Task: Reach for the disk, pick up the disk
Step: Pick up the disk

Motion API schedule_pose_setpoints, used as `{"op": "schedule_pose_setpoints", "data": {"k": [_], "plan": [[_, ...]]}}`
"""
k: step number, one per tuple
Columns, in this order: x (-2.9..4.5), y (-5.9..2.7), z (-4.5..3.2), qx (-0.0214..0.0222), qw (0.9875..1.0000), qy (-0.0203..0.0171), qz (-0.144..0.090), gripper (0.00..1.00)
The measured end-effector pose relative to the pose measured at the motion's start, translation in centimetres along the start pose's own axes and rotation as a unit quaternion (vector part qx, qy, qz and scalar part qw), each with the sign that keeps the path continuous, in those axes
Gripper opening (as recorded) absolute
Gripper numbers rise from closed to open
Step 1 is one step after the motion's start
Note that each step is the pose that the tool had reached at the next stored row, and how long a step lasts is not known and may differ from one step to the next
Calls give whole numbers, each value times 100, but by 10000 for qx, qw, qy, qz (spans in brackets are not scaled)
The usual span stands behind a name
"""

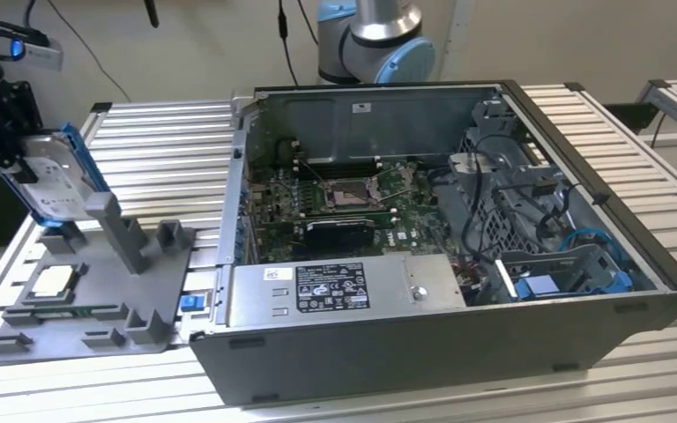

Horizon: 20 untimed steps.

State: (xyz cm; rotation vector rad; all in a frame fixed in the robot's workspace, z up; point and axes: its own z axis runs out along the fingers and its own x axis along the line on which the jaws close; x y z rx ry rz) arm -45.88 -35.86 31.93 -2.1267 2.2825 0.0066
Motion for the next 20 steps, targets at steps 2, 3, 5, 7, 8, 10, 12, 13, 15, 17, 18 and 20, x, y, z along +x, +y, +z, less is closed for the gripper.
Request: {"op": "schedule_pose_setpoints", "data": {"k": [2,3,5,7,8,10,12,13,15,17,18,20], "plan": [[-1,0,-24,0,10000,0,0,0],[-1,0,-37,0,10000,0,0,0],[-1,-1,-62,0,10000,0,0,0],[-1,-1,-85,0,10000,0,0,0],[-2,-1,-97,0,10000,0,0,0],[-2,-2,-119,0,10000,0,0,0],[-3,-2,-142,0,10000,0,0,0],[-3,-2,-152,0,10000,0,0,0],[-3,-2,-172,0,10000,0,0,0],[-4,-2,-193,0,10000,0,0,0],[-4,-2,-204,0,10000,0,0,0],[-4,-3,-232,1,10000,0,0,0]]}}
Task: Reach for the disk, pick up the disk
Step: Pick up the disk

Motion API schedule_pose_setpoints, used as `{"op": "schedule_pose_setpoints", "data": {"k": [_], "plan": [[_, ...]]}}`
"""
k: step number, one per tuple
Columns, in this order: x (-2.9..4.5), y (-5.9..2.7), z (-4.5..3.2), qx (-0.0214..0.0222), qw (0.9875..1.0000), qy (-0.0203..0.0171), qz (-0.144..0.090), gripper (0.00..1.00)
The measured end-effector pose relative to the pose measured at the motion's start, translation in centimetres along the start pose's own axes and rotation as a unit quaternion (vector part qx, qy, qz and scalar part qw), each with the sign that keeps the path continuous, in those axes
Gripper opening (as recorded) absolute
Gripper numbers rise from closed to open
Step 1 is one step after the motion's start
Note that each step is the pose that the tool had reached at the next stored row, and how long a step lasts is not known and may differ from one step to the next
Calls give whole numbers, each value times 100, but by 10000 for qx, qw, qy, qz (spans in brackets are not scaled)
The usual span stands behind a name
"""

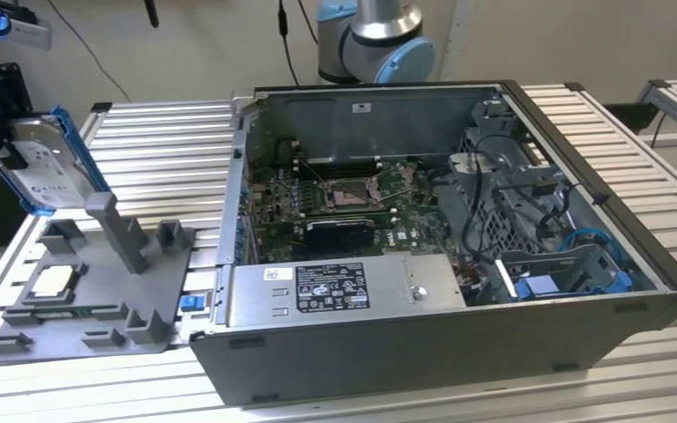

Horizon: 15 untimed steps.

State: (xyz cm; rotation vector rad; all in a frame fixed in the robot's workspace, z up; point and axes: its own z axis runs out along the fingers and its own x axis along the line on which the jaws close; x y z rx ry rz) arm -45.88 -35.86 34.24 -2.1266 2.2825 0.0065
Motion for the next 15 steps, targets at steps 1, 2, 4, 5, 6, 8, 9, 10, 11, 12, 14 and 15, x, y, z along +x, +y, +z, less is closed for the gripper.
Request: {"op": "schedule_pose_setpoints", "data": {"k": [1,2,4,5,6,8,9,10,11,12,14,15], "plan": [[0,0,-14,0,10000,0,0,0],[-1,0,-30,0,10000,0,0,0],[-1,-1,-58,0,10000,0,0,0],[-1,-1,-71,0,10000,0,0,0],[-2,-1,-85,-1,10000,0,0,0],[-2,-1,-112,-1,10000,0,0,0],[-2,-1,-127,-1,10000,0,0,0],[-3,-2,-140,0,10000,0,0,0],[-3,-2,-155,-1,10000,0,0,0],[-3,-2,-169,-1,10000,0,0,0],[-4,-2,-198,0,10000,0,0,0],[-4,-3,-214,0,10000,0,0,0]]}}
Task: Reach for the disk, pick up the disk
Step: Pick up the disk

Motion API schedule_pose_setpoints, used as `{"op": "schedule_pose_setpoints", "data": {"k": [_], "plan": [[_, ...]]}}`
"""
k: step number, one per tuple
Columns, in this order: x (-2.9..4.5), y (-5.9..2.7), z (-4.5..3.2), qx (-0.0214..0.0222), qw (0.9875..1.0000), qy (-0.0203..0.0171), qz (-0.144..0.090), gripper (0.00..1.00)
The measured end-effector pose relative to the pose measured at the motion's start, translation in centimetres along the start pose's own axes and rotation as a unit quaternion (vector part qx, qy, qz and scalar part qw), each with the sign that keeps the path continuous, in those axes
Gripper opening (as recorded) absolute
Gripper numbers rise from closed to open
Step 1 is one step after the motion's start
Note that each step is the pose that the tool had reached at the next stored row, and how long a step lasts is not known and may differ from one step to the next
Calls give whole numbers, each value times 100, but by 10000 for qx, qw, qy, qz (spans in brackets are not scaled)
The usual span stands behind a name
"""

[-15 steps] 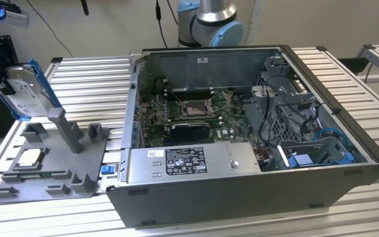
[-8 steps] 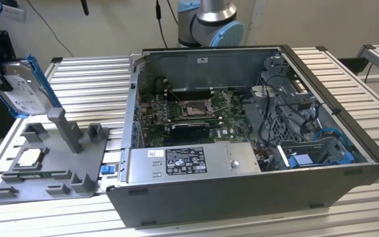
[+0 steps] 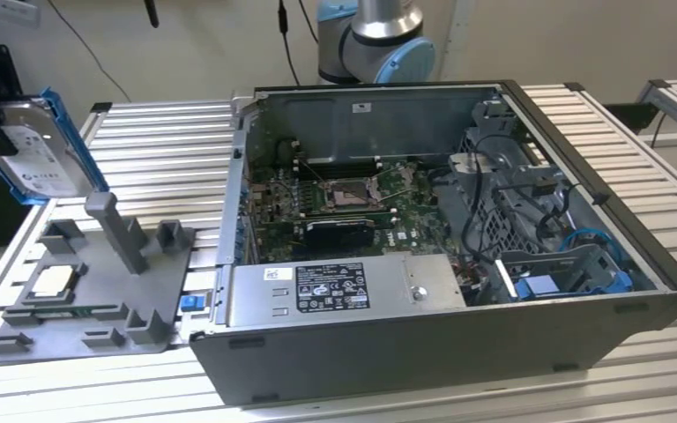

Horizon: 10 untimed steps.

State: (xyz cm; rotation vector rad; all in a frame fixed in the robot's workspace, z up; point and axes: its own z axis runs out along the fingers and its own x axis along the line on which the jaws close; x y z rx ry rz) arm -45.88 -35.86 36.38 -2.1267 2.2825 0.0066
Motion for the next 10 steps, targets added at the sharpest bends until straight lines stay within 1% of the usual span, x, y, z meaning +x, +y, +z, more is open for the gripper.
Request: {"op": "schedule_pose_setpoints", "data": {"k": [10], "plan": [[-3,-2,-137,0,10000,0,0,0]]}}
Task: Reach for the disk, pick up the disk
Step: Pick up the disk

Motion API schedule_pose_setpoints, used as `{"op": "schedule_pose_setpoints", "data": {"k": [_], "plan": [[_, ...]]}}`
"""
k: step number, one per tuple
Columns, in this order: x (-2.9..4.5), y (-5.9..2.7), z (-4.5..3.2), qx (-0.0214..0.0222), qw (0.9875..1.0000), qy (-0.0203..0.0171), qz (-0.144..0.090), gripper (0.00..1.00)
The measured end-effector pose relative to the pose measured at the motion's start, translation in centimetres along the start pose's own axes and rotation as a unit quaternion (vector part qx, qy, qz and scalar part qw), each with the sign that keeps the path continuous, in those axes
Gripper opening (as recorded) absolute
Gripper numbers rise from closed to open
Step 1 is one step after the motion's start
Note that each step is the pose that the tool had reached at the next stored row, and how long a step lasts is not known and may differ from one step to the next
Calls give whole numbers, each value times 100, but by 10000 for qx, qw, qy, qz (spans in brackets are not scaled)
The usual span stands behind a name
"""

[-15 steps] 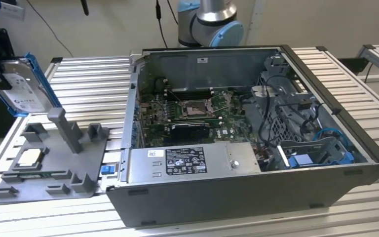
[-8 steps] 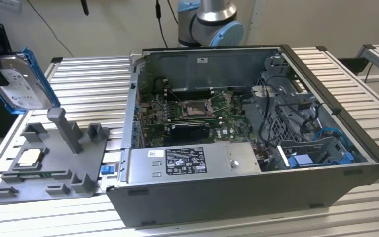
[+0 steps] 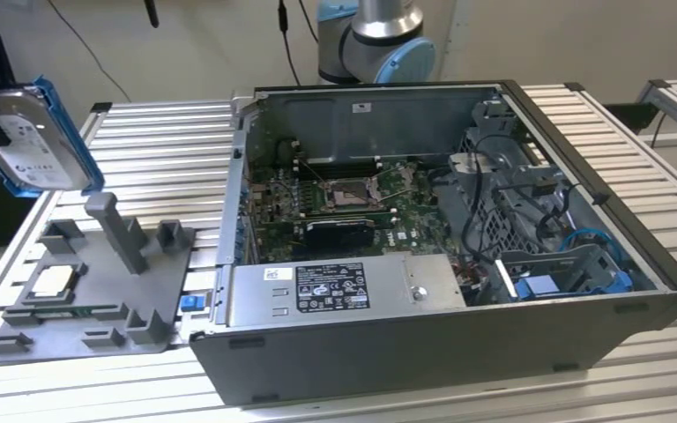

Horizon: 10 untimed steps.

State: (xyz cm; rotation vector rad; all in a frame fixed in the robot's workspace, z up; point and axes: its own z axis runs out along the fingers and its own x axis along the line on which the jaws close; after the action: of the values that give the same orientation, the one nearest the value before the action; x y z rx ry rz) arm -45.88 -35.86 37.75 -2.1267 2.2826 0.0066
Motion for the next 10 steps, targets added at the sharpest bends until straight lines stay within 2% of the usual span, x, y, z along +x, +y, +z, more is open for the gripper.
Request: {"op": "schedule_pose_setpoints", "data": {"k": [10], "plan": [[-2,-1,-129,1,10000,0,0,0]]}}
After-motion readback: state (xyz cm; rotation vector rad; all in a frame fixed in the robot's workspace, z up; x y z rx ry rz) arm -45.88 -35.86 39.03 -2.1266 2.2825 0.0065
